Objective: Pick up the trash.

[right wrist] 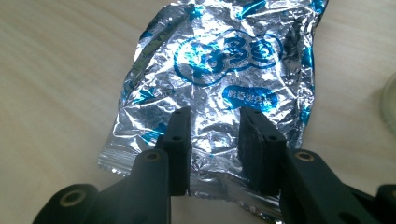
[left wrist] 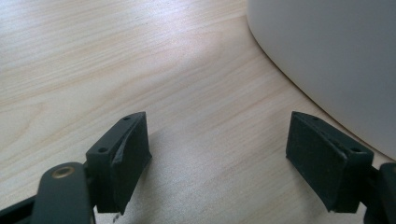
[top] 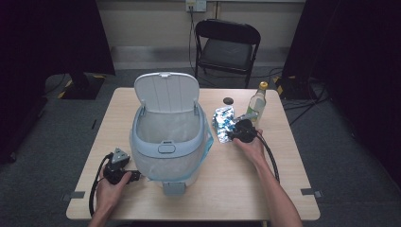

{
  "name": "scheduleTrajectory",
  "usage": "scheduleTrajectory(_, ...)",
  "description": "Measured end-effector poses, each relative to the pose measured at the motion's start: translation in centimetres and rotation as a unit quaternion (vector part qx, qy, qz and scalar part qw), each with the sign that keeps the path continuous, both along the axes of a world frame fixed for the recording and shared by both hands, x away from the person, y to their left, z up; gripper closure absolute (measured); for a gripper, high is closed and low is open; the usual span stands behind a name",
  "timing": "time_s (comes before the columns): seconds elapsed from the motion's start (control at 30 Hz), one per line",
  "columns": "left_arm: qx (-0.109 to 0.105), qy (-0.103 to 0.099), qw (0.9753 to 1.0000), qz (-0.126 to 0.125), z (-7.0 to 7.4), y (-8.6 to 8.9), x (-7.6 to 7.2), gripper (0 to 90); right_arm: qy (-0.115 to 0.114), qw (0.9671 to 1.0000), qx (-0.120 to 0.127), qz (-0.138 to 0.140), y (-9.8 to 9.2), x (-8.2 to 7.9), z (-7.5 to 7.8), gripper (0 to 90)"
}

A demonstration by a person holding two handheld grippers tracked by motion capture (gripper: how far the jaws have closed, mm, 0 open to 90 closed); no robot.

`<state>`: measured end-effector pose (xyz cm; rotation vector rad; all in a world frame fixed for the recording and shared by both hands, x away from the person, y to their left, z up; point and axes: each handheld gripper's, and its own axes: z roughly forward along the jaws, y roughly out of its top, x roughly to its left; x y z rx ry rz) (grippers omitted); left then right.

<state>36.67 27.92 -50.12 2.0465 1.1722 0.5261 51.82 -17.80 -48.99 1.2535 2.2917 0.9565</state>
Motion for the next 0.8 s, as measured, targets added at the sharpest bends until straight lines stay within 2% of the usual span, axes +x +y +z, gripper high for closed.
scheduleTrajectory(0.27, 0.000, 0.000, 1.0000, 0.000, 0.0, 0.0, 0.0, 20.9, 0.009, 0.9997, -0.001, 0.022, 0.7, -3.6, 0.2, 63.1)
scheduleTrajectory(0.33, 0.000, 0.000, 1.0000, 0.000, 0.0, 0.0, 0.0, 20.9, 0.010, 0.9996, 0.013, 0.022, 0.4, -4.0, 0.5, 61.4)
scheduleTrajectory(0.43, 0.000, 0.000, 1.0000, 0.000, 0.0, 0.0, 0.0, 20.9, -0.006, 0.9995, 0.025, 0.018, -0.6, -4.0, 1.4, 59.9)
scheduleTrajectory(0.5, 0.000, 0.000, 1.0000, 0.000, 0.0, 0.0, 0.0, 20.9, -0.012, 0.9995, 0.030, 0.006, -1.5, -3.7, 1.7, 57.8)
scheduleTrajectory(0.67, 0.000, 0.000, 1.0000, 0.000, 0.0, 0.0, 0.0, 20.9, 0.000, 0.9994, 0.028, -0.021, -3.4, -2.9, 1.2, 52.4)
scheduleTrajectory(0.8, 0.000, 0.000, 1.0000, 0.000, 0.0, 0.0, 0.0, 20.9, 0.010, 0.9996, 0.015, -0.023, -3.4, -2.5, 0.2, 48.8)
